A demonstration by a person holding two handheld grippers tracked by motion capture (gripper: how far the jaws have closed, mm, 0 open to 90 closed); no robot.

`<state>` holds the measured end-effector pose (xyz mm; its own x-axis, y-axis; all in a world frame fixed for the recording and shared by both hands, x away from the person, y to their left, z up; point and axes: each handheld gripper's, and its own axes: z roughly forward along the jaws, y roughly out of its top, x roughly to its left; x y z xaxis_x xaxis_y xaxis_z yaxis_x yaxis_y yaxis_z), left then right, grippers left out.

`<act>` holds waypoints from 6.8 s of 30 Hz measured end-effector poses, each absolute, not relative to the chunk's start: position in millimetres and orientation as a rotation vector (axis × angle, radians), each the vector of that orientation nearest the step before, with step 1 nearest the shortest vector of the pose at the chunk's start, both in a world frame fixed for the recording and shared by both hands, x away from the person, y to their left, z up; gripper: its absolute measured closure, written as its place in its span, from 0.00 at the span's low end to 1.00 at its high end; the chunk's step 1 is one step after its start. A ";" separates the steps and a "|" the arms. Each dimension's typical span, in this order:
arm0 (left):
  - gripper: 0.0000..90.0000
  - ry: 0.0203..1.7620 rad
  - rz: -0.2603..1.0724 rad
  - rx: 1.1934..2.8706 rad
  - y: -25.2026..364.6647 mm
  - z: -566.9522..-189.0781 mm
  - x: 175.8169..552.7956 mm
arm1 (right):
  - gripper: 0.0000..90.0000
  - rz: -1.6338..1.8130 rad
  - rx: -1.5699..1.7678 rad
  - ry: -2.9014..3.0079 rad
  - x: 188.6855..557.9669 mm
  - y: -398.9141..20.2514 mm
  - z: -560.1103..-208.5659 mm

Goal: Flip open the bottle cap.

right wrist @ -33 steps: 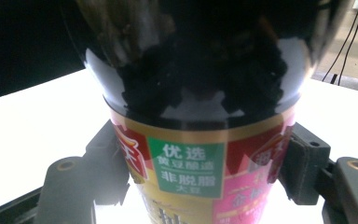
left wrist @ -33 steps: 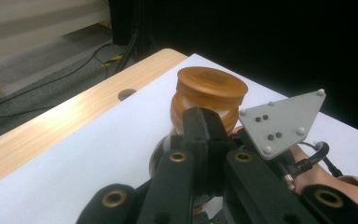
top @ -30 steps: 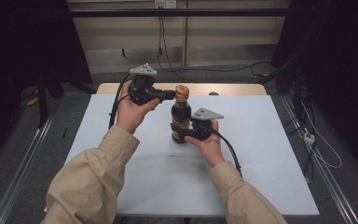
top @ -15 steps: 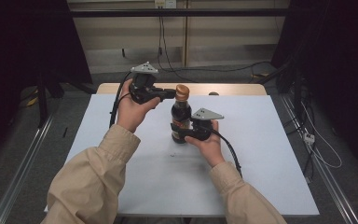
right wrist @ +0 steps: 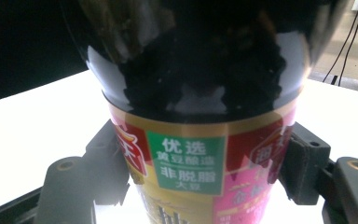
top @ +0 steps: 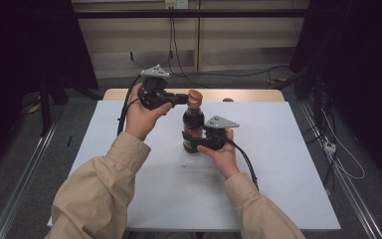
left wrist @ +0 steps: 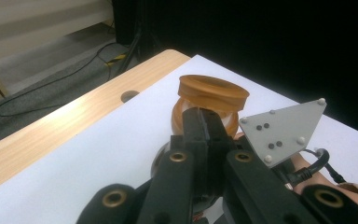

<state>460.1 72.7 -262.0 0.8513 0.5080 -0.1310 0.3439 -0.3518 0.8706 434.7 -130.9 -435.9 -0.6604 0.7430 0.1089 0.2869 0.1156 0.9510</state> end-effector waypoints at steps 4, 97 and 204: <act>1.00 0.627 0.194 1.974 72.8 -261.1 460.2 | 0.33 1.562 1.001 2.004 434.6 -130.7 -435.9; 1.00 0.597 0.205 1.991 65.3 -249.0 463.3 | 0.33 1.560 1.019 2.001 435.3 -130.0 -437.2; 0.30 0.637 0.157 1.889 96.0 -256.5 448.5 | 0.18 1.489 1.084 2.088 417.4 -152.7 -412.6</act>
<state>448.5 96.0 -256.5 0.8476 0.4974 -0.1851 0.3550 -0.2720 0.8944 417.4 -152.7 -412.6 -0.6433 0.7525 0.1409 0.3781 0.1523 0.9132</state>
